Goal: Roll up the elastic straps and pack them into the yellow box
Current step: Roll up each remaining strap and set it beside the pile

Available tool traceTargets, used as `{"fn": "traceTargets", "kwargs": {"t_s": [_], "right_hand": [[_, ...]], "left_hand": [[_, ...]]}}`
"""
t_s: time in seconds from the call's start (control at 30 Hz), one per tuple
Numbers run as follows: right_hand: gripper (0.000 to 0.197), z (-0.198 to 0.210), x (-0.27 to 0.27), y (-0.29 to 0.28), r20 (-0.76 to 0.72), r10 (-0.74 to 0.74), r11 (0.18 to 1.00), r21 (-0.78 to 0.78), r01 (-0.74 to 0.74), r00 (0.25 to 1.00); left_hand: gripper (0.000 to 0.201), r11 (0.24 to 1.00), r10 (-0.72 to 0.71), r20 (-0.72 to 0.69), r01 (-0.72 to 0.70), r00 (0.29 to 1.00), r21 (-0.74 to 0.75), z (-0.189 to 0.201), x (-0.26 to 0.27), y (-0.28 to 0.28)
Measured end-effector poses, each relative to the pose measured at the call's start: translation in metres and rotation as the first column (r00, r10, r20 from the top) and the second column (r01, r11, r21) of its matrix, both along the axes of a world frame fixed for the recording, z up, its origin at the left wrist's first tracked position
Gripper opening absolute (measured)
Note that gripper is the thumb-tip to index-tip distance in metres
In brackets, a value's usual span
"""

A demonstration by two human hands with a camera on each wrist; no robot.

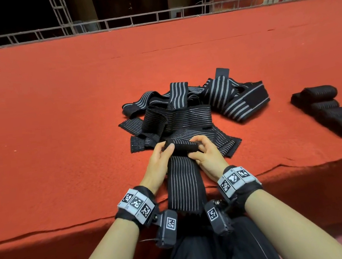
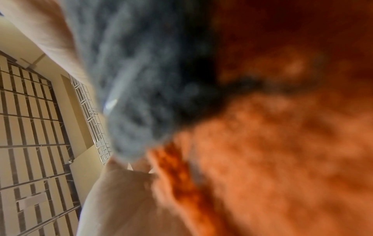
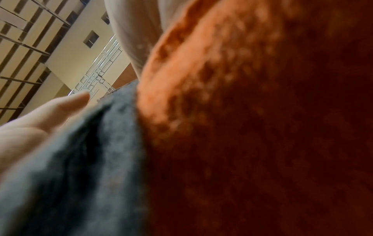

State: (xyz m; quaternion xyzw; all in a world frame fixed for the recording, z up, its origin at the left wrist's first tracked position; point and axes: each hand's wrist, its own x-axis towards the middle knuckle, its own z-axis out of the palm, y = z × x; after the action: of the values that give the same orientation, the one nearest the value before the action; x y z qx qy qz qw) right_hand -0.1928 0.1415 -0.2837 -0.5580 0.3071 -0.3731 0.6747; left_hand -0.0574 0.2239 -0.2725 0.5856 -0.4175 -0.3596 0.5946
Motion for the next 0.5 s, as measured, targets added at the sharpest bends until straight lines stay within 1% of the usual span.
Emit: {"fn": "traceTargets", "kwargs": {"t_s": [0.07, 0.1, 0.2, 0.23, 0.33, 0.43, 0.5], "right_hand": [[0.039, 0.000, -0.001, 0.000, -0.006, 0.009, 1.000, -0.012, -0.009, 1.000], [0.039, 0.000, -0.002, 0.000, -0.011, 0.009, 1.000, -0.015, -0.009, 1.000], [0.041, -0.002, 0.000, -0.002, -0.010, -0.006, 1.000, -0.016, 0.006, 1.000], [0.043, -0.003, 0.002, -0.002, 0.002, -0.016, 1.000, 0.001, 0.016, 1.000], [0.044, -0.003, 0.006, -0.003, 0.013, -0.037, 0.998, 0.042, 0.037, 0.999], [0.035, 0.000, 0.009, -0.004, -0.008, -0.026, 0.999, 0.034, 0.027, 1.000], [0.032, 0.002, 0.009, -0.006, 0.023, -0.008, 0.996, 0.092, 0.006, 1.000]], "left_hand": [[0.023, 1.000, 0.013, 0.015, -0.013, 1.000, -0.010, 0.002, -0.001, 0.000], [0.022, 1.000, 0.020, 0.015, -0.020, 1.000, -0.014, 0.001, -0.001, -0.001], [0.010, 1.000, 0.012, -0.009, -0.012, 1.000, -0.014, 0.002, -0.002, 0.000], [0.009, 1.000, 0.013, -0.021, -0.013, 1.000, -0.010, 0.002, -0.001, 0.000], [0.022, 1.000, 0.026, -0.064, -0.026, 0.998, 0.001, 0.004, 0.000, 0.002], [0.039, 1.000, 0.026, -0.106, -0.027, 0.994, -0.014, 0.005, 0.001, 0.003], [0.048, 0.999, 0.035, -0.118, -0.036, 0.992, -0.006, 0.004, 0.000, 0.003]]}}
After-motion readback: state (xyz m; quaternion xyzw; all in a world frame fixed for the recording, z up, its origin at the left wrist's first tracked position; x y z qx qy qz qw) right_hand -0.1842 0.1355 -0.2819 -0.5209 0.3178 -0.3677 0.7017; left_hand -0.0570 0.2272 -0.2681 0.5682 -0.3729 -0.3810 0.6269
